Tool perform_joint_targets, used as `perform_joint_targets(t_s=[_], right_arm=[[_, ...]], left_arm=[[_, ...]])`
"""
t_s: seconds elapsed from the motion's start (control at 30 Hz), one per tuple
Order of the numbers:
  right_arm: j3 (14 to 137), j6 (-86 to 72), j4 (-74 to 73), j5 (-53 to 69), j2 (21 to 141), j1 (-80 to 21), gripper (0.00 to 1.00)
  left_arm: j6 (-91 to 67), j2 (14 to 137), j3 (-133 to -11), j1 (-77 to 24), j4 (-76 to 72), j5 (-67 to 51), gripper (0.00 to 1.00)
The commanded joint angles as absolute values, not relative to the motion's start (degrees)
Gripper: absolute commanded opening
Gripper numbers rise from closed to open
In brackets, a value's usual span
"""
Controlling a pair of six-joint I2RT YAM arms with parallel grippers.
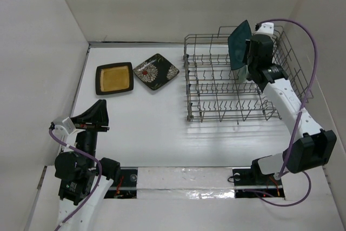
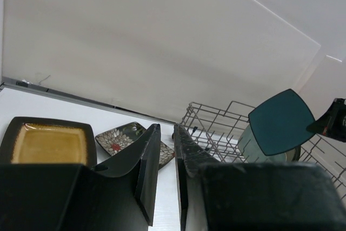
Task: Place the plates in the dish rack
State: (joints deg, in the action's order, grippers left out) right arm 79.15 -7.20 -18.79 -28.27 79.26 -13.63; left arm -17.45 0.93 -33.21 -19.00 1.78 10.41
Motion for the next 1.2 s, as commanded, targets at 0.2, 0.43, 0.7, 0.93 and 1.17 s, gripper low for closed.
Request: perform_joint_targets(t_s=[0.2,0.43,0.7,0.93,1.17], right_arm=[[89.7,1.1,-13.7,-37.1,83.9,-15.5,0.00],[91.1,2.4,-15.4,-38.5,87.6,-16.0,0.00],[90.5,3.3,-15.9,-38.6,90.6,-17.2,0.00],[90.6,4.3,-16.2,-40.3,94.1,-19.0,0.00],[91.1,5.0,-17.1,-42.3,96.7,-20.2,0.00]], left_arm=[[-17.2,-4.0,-33.6,-18.8,-1.1,9.2,0.14],[-17.2,-3.8,-33.5,-18.8,-1.1,9.2,0.14],[-17.2,-3.6,-33.5,-18.8,-1.1,9.1,0.14],[-17.2,-3.4,-33.5,-18.8,-1.1,9.1,0.14],[-17.3,-3.0,-33.5,-18.8,-1.1,9.1,0.14]])
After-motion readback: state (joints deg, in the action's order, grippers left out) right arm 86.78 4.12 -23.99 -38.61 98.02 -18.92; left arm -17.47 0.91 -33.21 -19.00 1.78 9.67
